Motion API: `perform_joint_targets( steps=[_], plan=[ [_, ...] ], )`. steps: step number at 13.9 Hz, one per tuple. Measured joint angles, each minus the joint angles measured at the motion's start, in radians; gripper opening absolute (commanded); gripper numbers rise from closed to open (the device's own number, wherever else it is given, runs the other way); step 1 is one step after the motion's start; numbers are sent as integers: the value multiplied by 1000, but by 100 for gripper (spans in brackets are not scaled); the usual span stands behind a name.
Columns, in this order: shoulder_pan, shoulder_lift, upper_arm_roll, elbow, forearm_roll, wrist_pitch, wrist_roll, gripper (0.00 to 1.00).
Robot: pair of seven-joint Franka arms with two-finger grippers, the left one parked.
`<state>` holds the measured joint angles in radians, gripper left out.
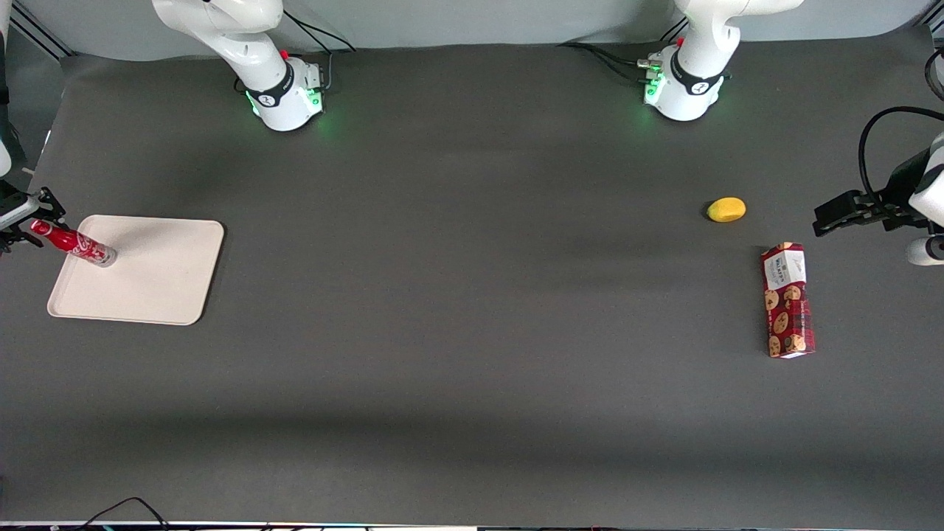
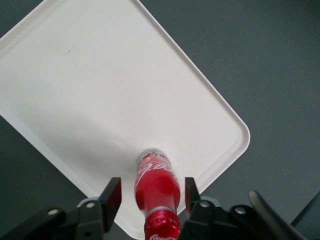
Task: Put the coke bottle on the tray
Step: 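Withdraw the open right gripper up and away from the tray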
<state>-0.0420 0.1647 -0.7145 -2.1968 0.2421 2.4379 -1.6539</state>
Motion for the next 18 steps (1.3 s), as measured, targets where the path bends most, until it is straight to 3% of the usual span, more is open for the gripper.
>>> perform_joint_targets(
  steps=[4, 7, 10, 14, 18],
  plan=[
    [6, -12, 3, 80, -29, -139, 35, 100],
    [2, -81, 54, 208, -196, -368, 266, 100],
    [1, -242, 211, 252, -304, -564, 573, 100],
    [2, -422, 510, 278, -324, -799, 1015, 100],
    [9, -512, 829, 288, -324, -879, 1440, 100]
  ],
)
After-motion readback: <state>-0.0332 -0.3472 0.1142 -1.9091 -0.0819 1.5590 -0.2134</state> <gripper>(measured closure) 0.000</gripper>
